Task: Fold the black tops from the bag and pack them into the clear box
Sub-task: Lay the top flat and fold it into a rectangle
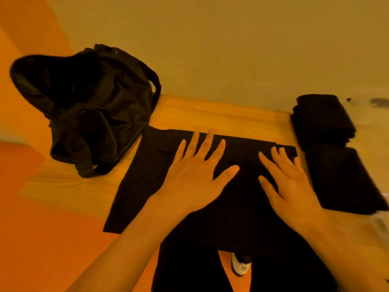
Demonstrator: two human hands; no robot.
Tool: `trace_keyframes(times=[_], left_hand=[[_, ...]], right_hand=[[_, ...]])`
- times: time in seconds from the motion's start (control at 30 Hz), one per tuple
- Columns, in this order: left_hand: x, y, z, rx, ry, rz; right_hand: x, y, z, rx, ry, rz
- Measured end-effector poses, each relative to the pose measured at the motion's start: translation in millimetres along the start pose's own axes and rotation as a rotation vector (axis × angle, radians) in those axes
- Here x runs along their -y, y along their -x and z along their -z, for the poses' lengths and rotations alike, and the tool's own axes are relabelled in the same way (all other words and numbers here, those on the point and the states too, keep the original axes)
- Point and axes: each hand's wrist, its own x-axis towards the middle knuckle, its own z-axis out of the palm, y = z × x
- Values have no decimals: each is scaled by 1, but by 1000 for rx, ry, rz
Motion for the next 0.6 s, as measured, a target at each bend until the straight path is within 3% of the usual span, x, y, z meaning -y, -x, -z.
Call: trace_keyframes(times=[0.1, 0.23, 0.4, 0.5, 0.6], left_hand=[[-38, -63, -9, 35, -134, -108], [-45, -93, -37, 101, -239, -71], [-51, -85, -46, -35, -226, -68], [-74, -82, -41, -76, -150, -303], [-100, -87, -52, 26, -176, -534]], right_hand=[[-6, 26, -5, -10, 66, -112], [-8, 63, -17, 29, 74, -151], [-14, 82, -26, -39, 134, -139], [-14, 96, -23, -75, 122, -102], [-16, 118, -28, -70, 163, -94]])
